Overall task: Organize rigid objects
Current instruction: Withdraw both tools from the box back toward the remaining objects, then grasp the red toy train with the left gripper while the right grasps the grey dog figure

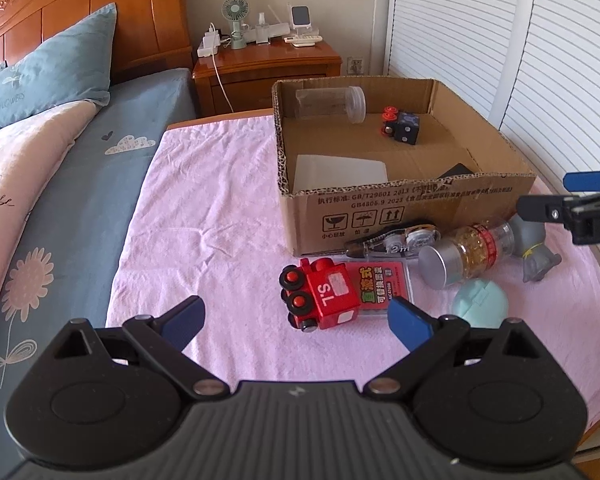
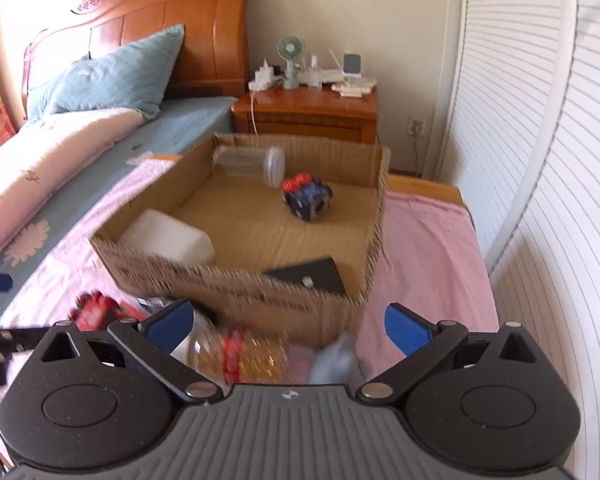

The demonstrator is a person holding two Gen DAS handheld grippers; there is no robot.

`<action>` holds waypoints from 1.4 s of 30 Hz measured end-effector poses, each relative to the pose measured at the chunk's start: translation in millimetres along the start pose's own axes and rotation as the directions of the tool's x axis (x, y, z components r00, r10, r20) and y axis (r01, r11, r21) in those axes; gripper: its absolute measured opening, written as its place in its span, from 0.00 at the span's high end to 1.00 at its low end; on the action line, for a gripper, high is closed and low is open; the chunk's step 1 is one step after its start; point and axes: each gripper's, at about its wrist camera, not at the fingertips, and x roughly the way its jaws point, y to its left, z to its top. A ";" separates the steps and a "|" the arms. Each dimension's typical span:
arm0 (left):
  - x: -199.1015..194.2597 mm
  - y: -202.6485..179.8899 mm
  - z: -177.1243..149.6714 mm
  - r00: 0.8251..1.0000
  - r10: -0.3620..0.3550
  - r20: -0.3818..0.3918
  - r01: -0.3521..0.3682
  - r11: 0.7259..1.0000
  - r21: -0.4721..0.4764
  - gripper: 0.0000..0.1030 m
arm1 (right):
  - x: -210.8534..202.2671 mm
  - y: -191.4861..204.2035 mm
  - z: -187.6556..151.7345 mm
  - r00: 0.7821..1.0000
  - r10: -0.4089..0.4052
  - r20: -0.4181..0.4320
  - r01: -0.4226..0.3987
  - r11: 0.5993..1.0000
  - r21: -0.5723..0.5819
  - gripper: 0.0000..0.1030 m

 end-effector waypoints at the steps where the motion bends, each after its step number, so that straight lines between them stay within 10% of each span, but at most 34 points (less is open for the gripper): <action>1: 0.6 -0.9 -0.3 1.000 0.000 -0.003 0.000 1.000 0.000 0.05 | -0.2 -2.8 -5.5 1.000 -0.001 -0.001 0.001 1.000 -0.001 0.00; 13: 8.9 -17.1 -3.0 1.000 -0.004 -0.031 0.005 1.000 0.029 0.05 | -0.6 -38.8 -71.3 0.990 -0.068 -0.127 0.052 0.991 -0.124 0.00; 34: 29.5 -33.4 -3.6 0.994 0.032 -0.103 -0.028 0.999 0.045 0.05 | 46.2 -16.4 -52.2 0.992 0.040 -0.118 -0.082 0.922 -0.379 0.01; 42: 38.6 -31.3 -3.7 0.991 0.035 -0.128 -0.031 0.999 0.030 0.05 | 44.2 -7.4 -46.3 0.986 0.114 -0.122 -0.154 0.902 -0.403 0.25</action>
